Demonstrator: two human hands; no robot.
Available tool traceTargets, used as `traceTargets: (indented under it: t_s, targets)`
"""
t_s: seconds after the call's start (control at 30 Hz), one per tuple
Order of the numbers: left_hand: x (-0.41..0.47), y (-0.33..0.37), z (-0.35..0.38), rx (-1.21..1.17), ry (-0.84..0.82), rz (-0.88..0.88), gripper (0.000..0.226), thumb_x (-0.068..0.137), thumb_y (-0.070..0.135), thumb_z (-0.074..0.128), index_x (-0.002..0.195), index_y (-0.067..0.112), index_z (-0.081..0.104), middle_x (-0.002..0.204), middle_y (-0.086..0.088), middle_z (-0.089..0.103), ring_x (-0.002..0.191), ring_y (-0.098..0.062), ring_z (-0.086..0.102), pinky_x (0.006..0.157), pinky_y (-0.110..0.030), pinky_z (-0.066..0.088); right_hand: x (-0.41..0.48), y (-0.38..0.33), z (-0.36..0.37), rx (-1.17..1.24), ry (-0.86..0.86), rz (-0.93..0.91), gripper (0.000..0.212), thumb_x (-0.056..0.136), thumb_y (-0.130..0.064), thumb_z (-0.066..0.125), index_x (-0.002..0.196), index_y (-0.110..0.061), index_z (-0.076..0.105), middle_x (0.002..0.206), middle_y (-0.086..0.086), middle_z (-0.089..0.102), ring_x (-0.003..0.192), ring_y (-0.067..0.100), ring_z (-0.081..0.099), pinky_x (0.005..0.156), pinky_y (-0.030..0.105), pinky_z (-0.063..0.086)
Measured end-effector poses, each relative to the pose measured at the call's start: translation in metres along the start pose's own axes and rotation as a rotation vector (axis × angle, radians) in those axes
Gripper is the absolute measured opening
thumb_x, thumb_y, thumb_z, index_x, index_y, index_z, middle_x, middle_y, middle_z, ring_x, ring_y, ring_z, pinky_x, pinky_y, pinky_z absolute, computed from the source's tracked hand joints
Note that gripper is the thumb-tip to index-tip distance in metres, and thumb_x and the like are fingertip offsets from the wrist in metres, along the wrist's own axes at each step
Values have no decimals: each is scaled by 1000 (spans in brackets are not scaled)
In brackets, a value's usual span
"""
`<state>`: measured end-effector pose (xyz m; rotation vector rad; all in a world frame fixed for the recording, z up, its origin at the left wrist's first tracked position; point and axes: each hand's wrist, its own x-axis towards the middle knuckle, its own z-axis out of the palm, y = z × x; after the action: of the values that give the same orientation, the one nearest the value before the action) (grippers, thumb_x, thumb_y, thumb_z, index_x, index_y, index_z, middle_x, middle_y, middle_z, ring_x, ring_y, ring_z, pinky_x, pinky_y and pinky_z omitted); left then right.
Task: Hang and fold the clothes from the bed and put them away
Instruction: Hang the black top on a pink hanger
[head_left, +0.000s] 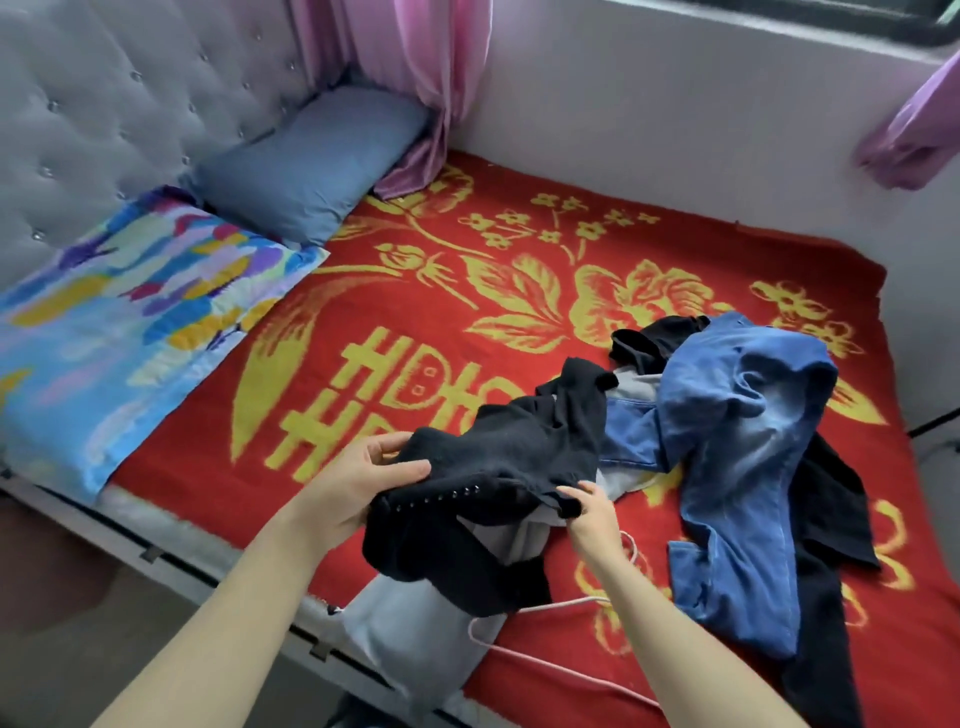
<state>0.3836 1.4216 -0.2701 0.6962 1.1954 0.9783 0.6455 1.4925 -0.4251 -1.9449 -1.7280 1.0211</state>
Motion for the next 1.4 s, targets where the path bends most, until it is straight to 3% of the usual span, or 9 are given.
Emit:
traceTargets:
  t_s: [0.13,0.2,0.27,0.47,0.63,0.77,1.07,1.2,1.4]
  targets:
    - [18,36,-77,-33,214,91,18,88,-5,54,100,4,64,78,-8,70,61,-13,67,56,-19,54,21,-86,-41,278,126,-66,21,85,12,50,92,5,69,93,16,66,86,14,57,76,29,44]
    - [32,51,-110,27,250,171,19,88,-6,54,95,8,65,82,-12,66,59,-12,66,56,-19,54,23,-136,-62,353,189,-147,32,94,-9,53,62,-8,55,57,-1,51,53,-3,43,52,22,36]
    - [47,56,-138,141,306,239,21,88,-4,57,89,15,66,83,-14,64,61,-16,65,55,-19,53,20,-177,-72,436,241,-213,38,96,-23,51,60,-16,44,45,-15,39,40,-1,34,41,15,27]
    - [95,5,-183,818,607,128,25,91,22,57,115,15,64,122,-12,57,115,-34,47,95,-41,42,6,-217,-25,327,98,-258,25,91,-8,59,68,-19,60,51,-18,52,51,-5,49,52,9,35]
    - [103,-45,-148,890,193,163,40,89,47,56,127,32,55,134,7,48,128,-21,32,103,-43,28,-11,-195,30,283,-9,-119,26,85,0,63,68,-19,68,55,-18,62,57,-11,54,59,5,39]
    - [103,-72,-123,972,-27,188,49,85,50,60,131,35,51,133,11,46,127,-14,35,104,-38,24,-26,-184,34,371,-3,-54,41,85,3,62,62,-31,69,58,-15,65,58,-8,58,58,8,43]
    - [103,-90,-103,961,75,51,37,93,40,51,125,22,56,120,-1,59,107,-19,56,90,-36,45,-49,-178,20,600,116,-18,43,88,2,57,65,-30,75,60,-13,66,60,-4,60,58,10,46]
    - [95,-90,-93,877,42,77,57,84,55,58,132,24,51,123,2,56,114,-18,53,93,-39,45,-51,-181,27,623,95,12,43,89,2,56,63,-28,75,59,-11,66,59,-3,61,55,12,47]
    - [91,-85,-106,983,159,38,22,89,31,56,108,22,63,106,3,60,100,-20,58,77,-30,46,-51,-182,27,601,44,11,36,87,0,59,65,-25,75,64,-7,69,64,3,65,58,15,50]
